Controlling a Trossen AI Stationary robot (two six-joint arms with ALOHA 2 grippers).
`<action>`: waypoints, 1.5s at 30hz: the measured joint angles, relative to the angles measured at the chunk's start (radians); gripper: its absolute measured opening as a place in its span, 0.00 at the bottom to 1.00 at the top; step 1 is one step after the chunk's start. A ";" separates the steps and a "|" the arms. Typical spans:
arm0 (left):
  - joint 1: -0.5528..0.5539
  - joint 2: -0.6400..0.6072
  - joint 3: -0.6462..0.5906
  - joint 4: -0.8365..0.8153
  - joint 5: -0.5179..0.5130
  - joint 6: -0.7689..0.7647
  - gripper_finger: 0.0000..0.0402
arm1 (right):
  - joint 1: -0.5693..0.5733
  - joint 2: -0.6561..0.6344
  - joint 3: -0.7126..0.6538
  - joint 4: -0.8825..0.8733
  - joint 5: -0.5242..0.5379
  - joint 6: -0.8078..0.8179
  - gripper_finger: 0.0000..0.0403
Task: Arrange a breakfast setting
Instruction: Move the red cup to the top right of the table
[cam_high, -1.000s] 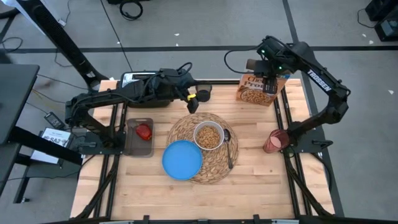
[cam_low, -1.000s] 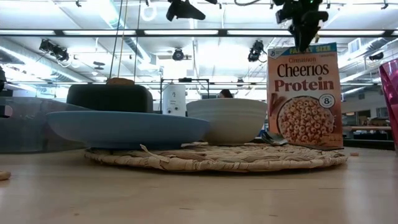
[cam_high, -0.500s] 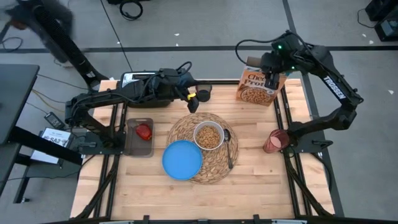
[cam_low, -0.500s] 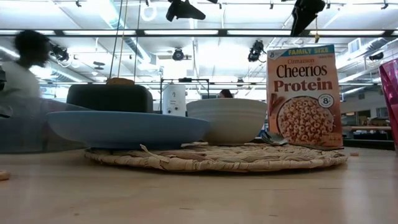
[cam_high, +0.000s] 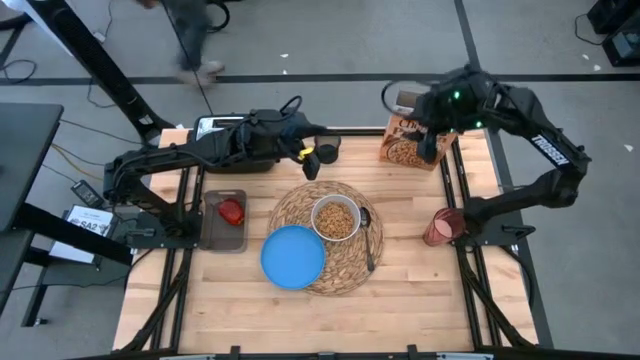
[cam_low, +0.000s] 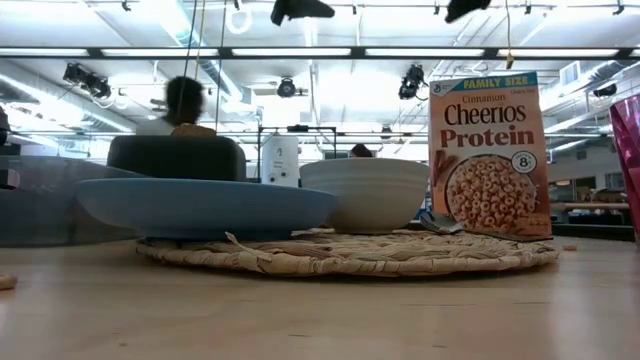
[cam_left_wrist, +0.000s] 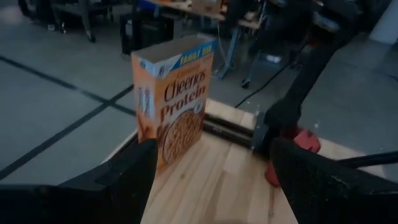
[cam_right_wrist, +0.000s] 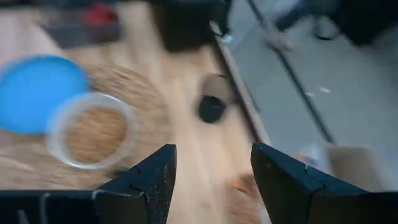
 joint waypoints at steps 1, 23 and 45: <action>-0.002 -0.003 0.000 0.007 0.000 0.001 0.79 | 0.045 0.002 0.000 0.005 0.004 0.046 0.53; -0.030 -0.013 0.000 -0.001 0.000 0.027 0.79 | 0.904 0.045 -0.175 -0.333 0.048 1.625 0.52; -0.072 -0.013 0.000 -0.011 0.000 0.030 0.79 | 0.761 -0.026 -0.736 -0.154 -0.046 1.714 0.43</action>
